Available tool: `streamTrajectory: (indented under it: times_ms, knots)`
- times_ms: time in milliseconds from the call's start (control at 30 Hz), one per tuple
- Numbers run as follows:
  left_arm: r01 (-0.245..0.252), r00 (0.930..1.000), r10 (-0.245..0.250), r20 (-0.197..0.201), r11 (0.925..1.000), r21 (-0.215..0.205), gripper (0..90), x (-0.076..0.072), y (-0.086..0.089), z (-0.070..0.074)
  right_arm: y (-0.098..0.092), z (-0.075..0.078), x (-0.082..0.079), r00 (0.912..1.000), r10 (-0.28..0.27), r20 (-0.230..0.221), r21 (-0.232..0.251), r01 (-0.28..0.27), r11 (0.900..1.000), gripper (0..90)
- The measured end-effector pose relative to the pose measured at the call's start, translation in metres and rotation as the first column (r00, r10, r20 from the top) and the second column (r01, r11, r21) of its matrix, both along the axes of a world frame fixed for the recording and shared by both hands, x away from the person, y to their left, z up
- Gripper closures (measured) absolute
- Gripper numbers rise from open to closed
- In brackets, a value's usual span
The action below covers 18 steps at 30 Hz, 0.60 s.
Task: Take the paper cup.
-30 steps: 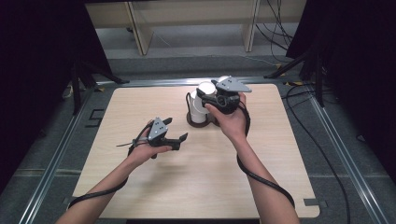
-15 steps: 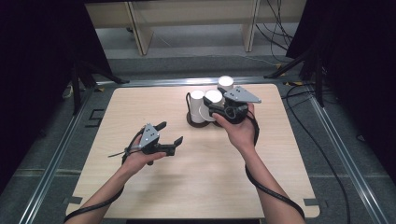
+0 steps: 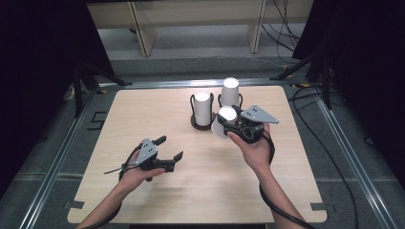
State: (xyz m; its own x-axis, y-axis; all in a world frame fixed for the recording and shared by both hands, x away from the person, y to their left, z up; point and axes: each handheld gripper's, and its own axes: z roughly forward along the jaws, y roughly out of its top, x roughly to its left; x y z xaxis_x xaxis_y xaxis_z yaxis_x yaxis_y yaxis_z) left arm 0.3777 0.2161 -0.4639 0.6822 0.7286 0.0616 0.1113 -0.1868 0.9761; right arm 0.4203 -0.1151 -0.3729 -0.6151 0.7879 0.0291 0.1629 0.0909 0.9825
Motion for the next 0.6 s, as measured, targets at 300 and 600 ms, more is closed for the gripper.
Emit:
streamTrajectory:
  times_ms: [300, 600]
  knots:
    - [0.013, 0.9998, -0.013, 0.013, 0.9996, -0.026, 11.2, -0.003, -0.006, -0.001, -0.023, -0.016, -0.025, 0.9978, -0.056, -0.037, 0.038, 0.057, 0.998, 36.3]
    - [-0.001, 0.9999, 0.001, -0.012, 0.9999, -0.010, 11.2, -0.001, -0.009, 0.000, -0.032, -0.019, -0.036, 0.9968, -0.074, -0.031, 0.090, 0.077, 0.993, 36.3]
